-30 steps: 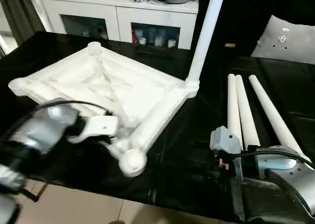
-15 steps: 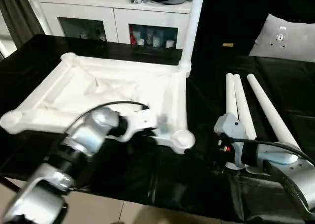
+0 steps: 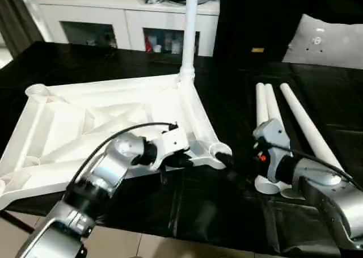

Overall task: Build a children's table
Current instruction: Rotate table base

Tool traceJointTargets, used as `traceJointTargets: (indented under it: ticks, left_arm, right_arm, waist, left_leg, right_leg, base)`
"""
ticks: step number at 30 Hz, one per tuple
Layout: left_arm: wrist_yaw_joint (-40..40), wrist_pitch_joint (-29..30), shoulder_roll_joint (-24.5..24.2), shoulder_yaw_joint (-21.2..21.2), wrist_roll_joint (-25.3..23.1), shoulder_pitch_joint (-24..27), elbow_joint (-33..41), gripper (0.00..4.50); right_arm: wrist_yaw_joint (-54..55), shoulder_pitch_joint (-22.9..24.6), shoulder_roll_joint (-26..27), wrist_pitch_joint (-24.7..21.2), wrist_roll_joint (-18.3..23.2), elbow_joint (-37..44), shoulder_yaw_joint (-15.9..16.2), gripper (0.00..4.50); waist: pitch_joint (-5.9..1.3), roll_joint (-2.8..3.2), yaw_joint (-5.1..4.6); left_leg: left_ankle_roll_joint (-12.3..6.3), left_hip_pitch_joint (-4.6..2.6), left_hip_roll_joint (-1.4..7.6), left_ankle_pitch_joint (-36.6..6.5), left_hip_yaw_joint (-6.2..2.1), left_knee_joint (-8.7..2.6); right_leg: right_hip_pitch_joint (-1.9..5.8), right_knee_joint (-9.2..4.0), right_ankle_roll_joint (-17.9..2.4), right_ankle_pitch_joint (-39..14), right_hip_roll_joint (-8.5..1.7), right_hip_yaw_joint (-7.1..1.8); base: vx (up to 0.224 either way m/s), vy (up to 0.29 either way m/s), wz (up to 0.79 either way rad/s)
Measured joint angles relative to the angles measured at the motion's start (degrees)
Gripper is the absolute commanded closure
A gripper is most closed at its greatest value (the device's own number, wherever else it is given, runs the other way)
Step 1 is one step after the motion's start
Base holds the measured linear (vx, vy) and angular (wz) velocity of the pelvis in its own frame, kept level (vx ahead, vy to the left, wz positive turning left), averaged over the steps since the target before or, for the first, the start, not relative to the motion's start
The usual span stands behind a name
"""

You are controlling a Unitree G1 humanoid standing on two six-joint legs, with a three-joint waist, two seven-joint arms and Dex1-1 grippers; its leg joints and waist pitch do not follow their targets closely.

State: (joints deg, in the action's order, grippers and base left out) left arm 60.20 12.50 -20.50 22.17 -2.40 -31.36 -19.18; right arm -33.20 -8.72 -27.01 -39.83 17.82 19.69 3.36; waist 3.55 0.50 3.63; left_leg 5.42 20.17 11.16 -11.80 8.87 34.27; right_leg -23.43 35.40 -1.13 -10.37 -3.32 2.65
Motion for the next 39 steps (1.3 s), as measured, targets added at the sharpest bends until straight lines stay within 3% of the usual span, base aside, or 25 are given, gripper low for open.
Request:
traceJointTargets:
  ticks: [3,10,14,19,22,25,28,30,32,35,36,37,38,39]
  left_arm:
    - [0.11,-3.8,-0.8,-2.15,1.71,0.21,2.49,3.49]
    - [-2.62,-3.05,1.23,-6.86,6.6,3.17,9.03,3.45]
    - [-11.78,9.51,3.65,-11.72,7.19,9.19,17.09,3.45]
    - [-22.6,12.68,9.34,-18.32,8.37,13.16,21.97,3.45]
    - [-30.51,14.4,12.82,-22.61,8.21,15.13,27.93,3.45]
    - [-36.07,18.18,14.6,-22.65,5.62,16.49,33.45,3.45]
    - [-40.72,20.35,17.74,-22.89,4.47,17.15,35.93,3.45]
    - [-42.6,20.35,18.58,-21.92,3.89,18.76,37.02,3.45]
    - [-44.26,20.69,19.06,-22.16,3.82,20.47,37.35,3.45]
    - [-45.69,21.58,19.14,-22.4,3.69,21.53,37.92,3.45]
    - [-45.72,21.83,19.23,-22.13,3.69,21.74,38.2,3.45]
    - [-45.71,22.18,19.26,-21.72,3.68,21.75,38.38,3.45]
    - [-45.69,22.46,19.35,-21.14,3.62,21.75,38.43,3.45]
    - [-45.71,22.57,19.51,-20.43,3.62,21.72,38.43,3.45]
  right_arm:
    - [3.28,-0.43,2.01,0.11,-0.86,0.03,-0.78,0.0]
    - [13.42,-3.45,6.96,-4.0,-3.32,-0.29,-3.63,0.0]
    - [14.92,-5.24,6.73,-6.23,-4.19,-1.12,-3.51,0.0]
    - [17.55,-5.82,8.83,-7.44,-4.51,-0.68,-4.28,0.0]
    - [21.86,-6.85,11.08,-7.91,-5.27,-0.5,-6.84,0.0]
    - [24.15,-6.88,11.48,-8.35,-5.83,0.0,-8.53,0.0]
    - [24.41,-6.32,13.48,-8.26,-5.68,3.14,-7.48,0.0]
    - [24.77,-4.15,15.93,-7.38,-5.55,6.41,-6.18,0.0]
    - [25.11,-2.17,17.32,-7.06,-5.08,7.3,-4.25,0.0]
    - [25.56,-1.98,17.36,-7.02,-5.09,7.21,-3.93,0.0]
    - [25.64,-2.06,17.29,-7.0,-5.09,7.2,-4.05,0.0]
    - [25.77,-2.12,17.24,-7.01,-5.14,7.06,-4.12,0.0]
    - [25.84,-2.15,17.01,-7.04,-5.2,6.78,-4.18,0.0]
    - [25.72,-2.36,16.81,-7.04,-5.35,6.56,-4.18,0.0]
  waist:
    - [-0.08,-0.23,0.1]
    - [-0.1,-0.34,0.09]
    - [-0.13,-0.29,-0.36]
    - [-0.08,-0.45,-0.4]
    - [-0.14,-0.68,-0.45]
    - [-0.14,-0.93,-0.39]
    - [-0.15,-1.25,-0.78]
    - [-0.28,-1.36,-1.58]
    - [-0.35,-1.29,-2.74]
    - [-0.41,-1.52,-3.8]
    - [-0.43,-1.62,-4.03]
    - [-0.38,-1.96,-3.8]
    - [-0.25,-2.2,-3.47]
    - [-0.22,-2.26,-3.48]
  left_leg:
    - [0.0,-0.04,0.0,0.0,0.05,-0.01]
    - [0.02,-0.05,-0.04,0.01,0.13,0.0]
    - [0.02,-0.07,0.01,0.0,0.16,-0.02]
    - [0.02,-0.03,0.02,0.02,0.17,-0.01]
    - [0.02,-0.02,0.02,0.01,0.18,0.02]
    - [0.01,-0.01,0.01,0.01,0.19,0.02]
    - [0.02,-0.03,0.12,0.01,0.1,0.01]
    - [0.06,-0.1,0.66,0.0,-0.47,0.02]
    - [-0.03,-0.12,1.75,0.3,-0.97,-0.13]
    - [0.08,-0.25,2.66,0.51,-1.1,-0.18]
    - [-0.29,-0.23,2.75,0.59,-0.59,-0.19]
    - [-2.97,0.26,2.49,-0.55,-0.46,1.24]
    - [-7.06,1.36,1.32,-3.0,-0.39,5.63]
    - [-8.12,1.55,-0.57,-3.65,-0.38,7.47]
  right_leg:
    - [0.04,-0.01,0.01,0.0,-0.01,0.02]
    - [0.05,-0.03,0.08,0.04,-0.05,-0.03]
    - [0.04,-0.01,0.11,0.02,0.01,-0.02]
    - [0.03,-0.06,0.35,-0.07,0.03,-0.03]
    - [0.03,-0.12,0.42,-0.05,0.03,-0.04]
    - [0.05,-0.16,0.53,-0.08,0.03,-0.05]
    - [0.05,-0.22,0.6,-0.08,0.14,0.07]
    - [0.24,-0.74,0.31,0.11,0.5,0.67]
    - [0.68,-1.35,-0.72,0.59,1.04,1.71]
    - [0.14,0.44,-2.68,-0.55,1.15,3.15]
    - [-0.06,0.85,-3.11,-0.84,1.34,3.32]
    - [-0.12,0.7,-3.26,-0.8,1.7,3.19]
    - [0.04,0.53,-3.65,-0.62,1.92,3.15]
    - [0.3,0.14,-3.64,-0.59,2.17,3.29]
  base:
    - [0.0,0.0,0.0]
    - [0.0,0.0,0.0]
    - [0.0,0.0,0.0]
    - [0.0,0.0,0.0]
    - [0.0,0.0,0.0]
    - [0.0,0.0,0.0]
    - [0.0,0.0,0.0]
    - [0.0,0.0,0.0]
    - [0.031,-0.066,0.02]
    - [0.01,-0.12,0.02]
    - [0.001,-0.103,0.04]
    - [-0.006,-0.114,0.0]
    - [-0.003,-0.07,-0.04]
    - [-0.028,-0.119,-0.07]
